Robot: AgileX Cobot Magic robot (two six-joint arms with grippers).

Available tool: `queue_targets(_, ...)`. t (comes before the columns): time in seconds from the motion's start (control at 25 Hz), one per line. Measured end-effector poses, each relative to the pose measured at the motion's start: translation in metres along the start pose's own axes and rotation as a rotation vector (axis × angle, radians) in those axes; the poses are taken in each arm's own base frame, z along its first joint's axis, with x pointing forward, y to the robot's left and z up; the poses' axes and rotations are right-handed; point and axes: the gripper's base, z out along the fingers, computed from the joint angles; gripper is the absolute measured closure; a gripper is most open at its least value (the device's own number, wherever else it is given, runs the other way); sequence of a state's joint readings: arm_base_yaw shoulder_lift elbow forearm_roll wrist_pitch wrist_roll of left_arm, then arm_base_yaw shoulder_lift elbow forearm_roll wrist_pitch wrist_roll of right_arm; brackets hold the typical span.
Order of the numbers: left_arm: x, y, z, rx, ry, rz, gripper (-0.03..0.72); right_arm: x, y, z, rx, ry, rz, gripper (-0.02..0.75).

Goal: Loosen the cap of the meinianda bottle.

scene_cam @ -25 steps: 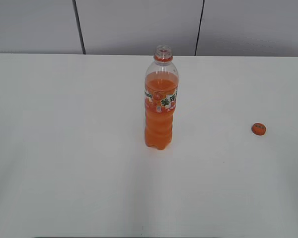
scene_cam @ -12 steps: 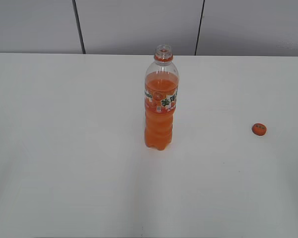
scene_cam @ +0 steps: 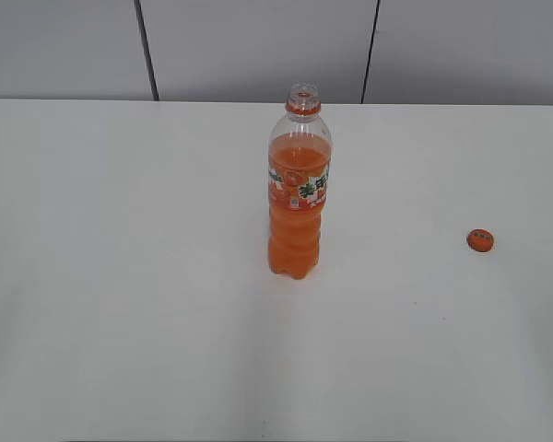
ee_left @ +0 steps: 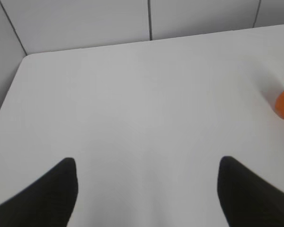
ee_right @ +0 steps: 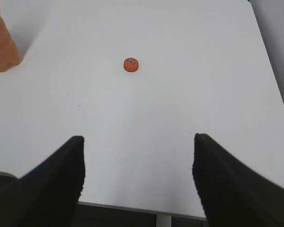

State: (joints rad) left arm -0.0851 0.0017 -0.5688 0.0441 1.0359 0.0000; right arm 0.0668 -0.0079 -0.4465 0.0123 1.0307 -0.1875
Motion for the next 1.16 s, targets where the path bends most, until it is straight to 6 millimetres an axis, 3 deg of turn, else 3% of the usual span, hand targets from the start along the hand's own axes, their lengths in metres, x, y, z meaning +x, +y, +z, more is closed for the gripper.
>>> queue_targets(0.24, 0.0004, -0.0010, -0.0010, -0.073, -0.001, -0.029, 0.144, -0.0001, 0.0000, 0.0000, 0.000, -0.001, 0.001, 0.204)
queue_targets(1.16, 0.0005, -0.0012, -0.0014, -0.075, -0.005, -0.031, 0.186, -0.0004, -0.0002, -0.0001, 0.000, -0.007, -0.001, 0.204)
